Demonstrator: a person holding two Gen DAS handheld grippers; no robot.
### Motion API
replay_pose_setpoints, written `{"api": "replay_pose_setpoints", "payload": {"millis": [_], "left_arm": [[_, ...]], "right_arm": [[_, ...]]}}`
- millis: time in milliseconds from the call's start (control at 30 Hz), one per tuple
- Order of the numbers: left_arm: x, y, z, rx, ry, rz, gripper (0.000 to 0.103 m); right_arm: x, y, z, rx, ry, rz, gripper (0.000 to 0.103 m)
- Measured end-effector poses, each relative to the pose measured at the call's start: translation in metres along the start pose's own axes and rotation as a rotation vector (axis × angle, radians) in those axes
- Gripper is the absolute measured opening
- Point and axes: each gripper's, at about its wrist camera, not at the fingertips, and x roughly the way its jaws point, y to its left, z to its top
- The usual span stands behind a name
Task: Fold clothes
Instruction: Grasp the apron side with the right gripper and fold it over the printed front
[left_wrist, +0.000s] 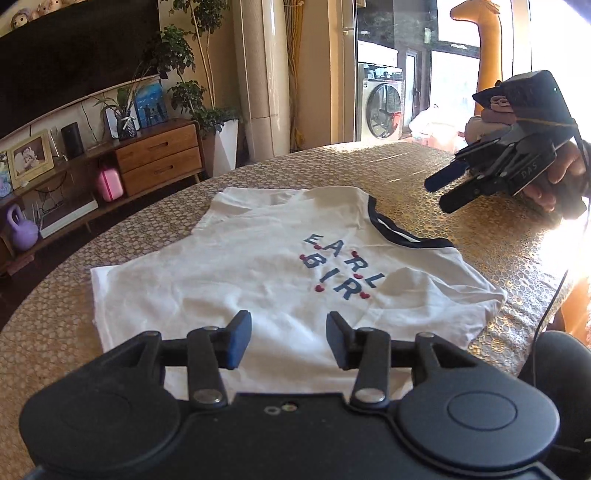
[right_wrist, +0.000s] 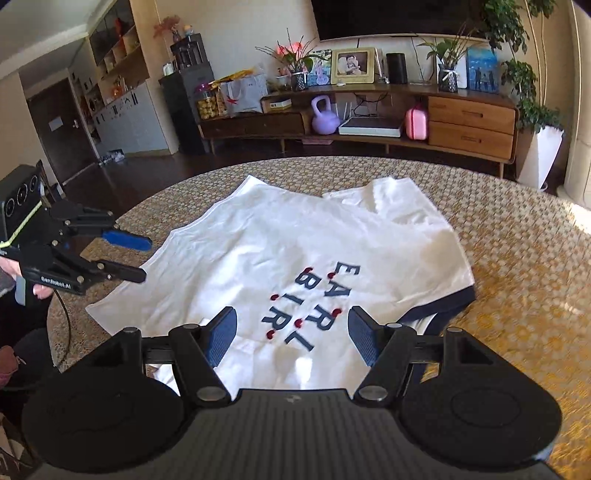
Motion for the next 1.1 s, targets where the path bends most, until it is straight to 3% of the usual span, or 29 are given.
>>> {"api": "replay_pose_setpoints", "payload": {"millis": [133, 233, 367, 433, 567, 733, 867, 1100], "left_arm": [[0.000, 0.034, 0.022, 0.043, 0.008, 0.055, 0.103], [0.016, 0.061, 0.044, 0.019, 0.009, 0.063, 0.103], [0.049, 0.087, 0.068, -0.010, 0.006, 0.071, 0.103], [0.069, 0.096, 0.074, -0.028, 0.008, 0.069, 0.103], [0.110, 0.107, 0.070, -0.080, 0.039, 0.044, 0.103], [0.143, 0.100, 0.059, -0.042, 0.069, 0.006, 0.103], [0.163, 0.102, 0.055, -0.084, 0.090, -0.030, 0.103], [0.175, 0.090, 0.047, -0.034, 0.103, -0.052, 0.103]], "right_arm": [[-0.007, -0.018, 0.035, -0.060, 0.020, -0.078, 0.066], [0.005, -0.041, 0.055, -0.062, 0.040, -0.126, 0.066], [0.045, -0.079, 0.069, -0.025, 0.077, -0.181, 0.065], [0.068, -0.099, 0.074, 0.006, 0.097, -0.202, 0.059], [0.111, -0.134, 0.082, 0.082, 0.104, -0.200, 0.048], [0.162, -0.158, 0.085, 0.111, 0.127, -0.169, 0.047], [0.195, -0.167, 0.082, 0.095, 0.168, -0.175, 0.047], [0.215, -0.176, 0.073, 0.073, 0.222, -0.184, 0.047]]}}
